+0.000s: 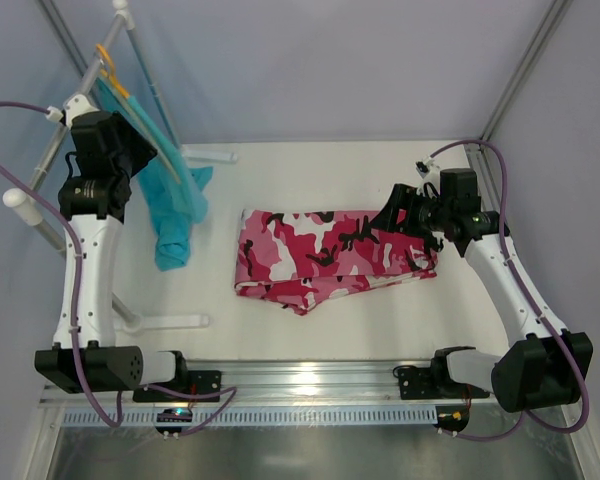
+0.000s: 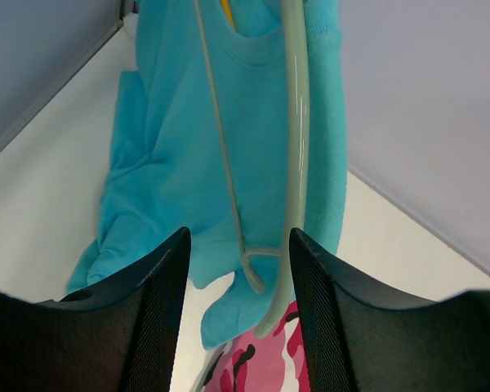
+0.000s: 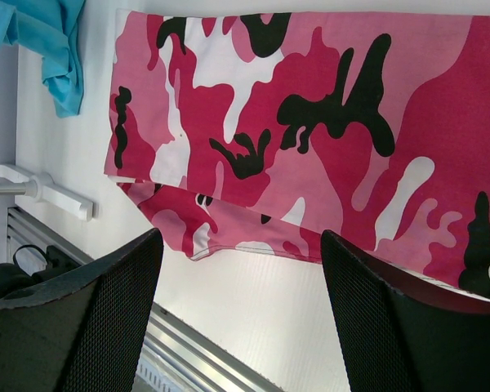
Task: Place the trousers on the hanger
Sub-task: Grab a hanger with the left arm
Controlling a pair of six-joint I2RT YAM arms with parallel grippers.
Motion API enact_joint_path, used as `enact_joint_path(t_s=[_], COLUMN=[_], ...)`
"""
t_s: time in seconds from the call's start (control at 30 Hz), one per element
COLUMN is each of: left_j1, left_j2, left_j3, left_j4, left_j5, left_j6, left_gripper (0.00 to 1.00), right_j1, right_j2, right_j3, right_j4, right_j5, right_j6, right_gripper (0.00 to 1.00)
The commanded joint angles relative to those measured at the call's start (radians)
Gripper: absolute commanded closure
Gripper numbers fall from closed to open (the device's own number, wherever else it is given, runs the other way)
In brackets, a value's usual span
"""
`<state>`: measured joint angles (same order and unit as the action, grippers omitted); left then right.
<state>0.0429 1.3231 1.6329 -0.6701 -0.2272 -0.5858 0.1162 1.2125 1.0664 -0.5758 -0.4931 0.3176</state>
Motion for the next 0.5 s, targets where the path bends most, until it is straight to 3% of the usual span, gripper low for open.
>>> enact_joint_path(t_s=[0.0,0.47], left_j1=[0.005,0.003], left_j2=[-0.015,0.014], left_j3=[-0.025,-0.03], left_j4=[0.041,0.092], left_j5=[0.043,0.08], left_j6=[0.003,-0.005], left_gripper=[0.47,0.46], right_j1=[0.003,0.004], right_j2=[-0.027,-0.01], right_j3=[0.006,0.013], right_j4=[0.025,0.027], right_j5=[-0.013,-0.013], right_j6=[0.003,-0.006], right_gripper=[0.2,0.2])
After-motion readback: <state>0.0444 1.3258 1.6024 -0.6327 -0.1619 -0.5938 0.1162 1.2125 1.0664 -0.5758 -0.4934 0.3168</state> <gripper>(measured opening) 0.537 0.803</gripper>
